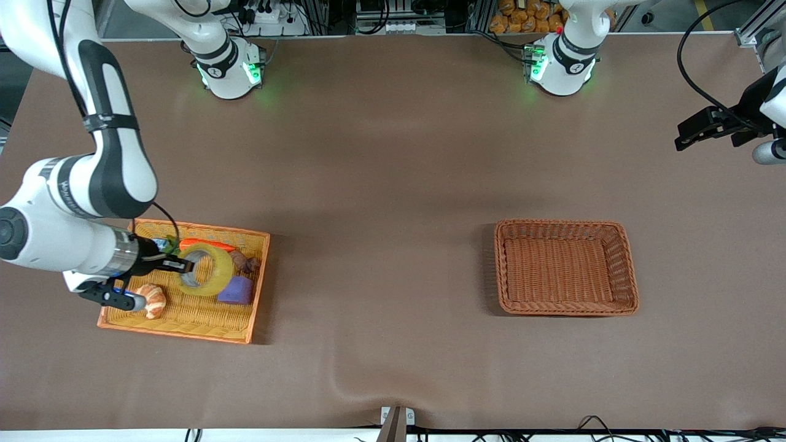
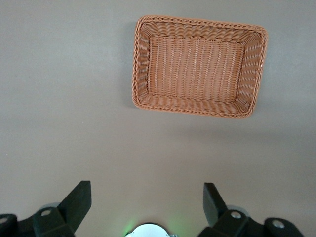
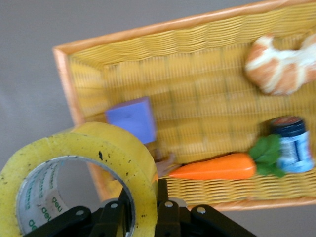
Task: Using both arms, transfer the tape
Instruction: 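Lift the tape with the right gripper and carry it to mid-table, then set the tape down with the right gripper while the left gripper approaches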
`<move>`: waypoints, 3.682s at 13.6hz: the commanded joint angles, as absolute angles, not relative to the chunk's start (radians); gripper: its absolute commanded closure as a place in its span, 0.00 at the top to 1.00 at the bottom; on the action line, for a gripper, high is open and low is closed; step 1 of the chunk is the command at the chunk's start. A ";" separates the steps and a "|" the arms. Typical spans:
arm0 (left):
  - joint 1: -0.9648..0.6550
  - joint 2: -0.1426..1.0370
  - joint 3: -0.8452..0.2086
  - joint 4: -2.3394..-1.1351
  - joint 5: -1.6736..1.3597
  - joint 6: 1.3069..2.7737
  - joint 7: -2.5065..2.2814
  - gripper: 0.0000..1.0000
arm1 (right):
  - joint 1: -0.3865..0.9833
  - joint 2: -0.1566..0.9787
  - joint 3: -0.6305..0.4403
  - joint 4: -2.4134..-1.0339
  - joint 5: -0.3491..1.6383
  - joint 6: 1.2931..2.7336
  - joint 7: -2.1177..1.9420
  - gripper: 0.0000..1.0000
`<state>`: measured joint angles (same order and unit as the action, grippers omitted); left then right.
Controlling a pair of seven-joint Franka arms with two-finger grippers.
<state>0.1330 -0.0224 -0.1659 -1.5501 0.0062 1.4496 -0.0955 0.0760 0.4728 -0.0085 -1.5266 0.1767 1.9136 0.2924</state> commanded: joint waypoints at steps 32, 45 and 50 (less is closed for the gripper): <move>0.121 0.083 -0.198 -1.565 -0.002 1.549 -0.094 1.00 | 0.670 0.902 0.040 -1.266 -0.037 2.367 1.190 0.06; -0.216 0.325 -0.212 -1.513 0.032 1.776 -0.578 1.00 | 0.597 0.847 0.040 -1.261 -0.031 2.306 1.132 1.00; -0.320 0.454 -0.213 -1.503 -0.017 1.944 -0.595 1.00 | 0.470 0.717 0.044 -1.278 -0.015 2.041 0.808 1.00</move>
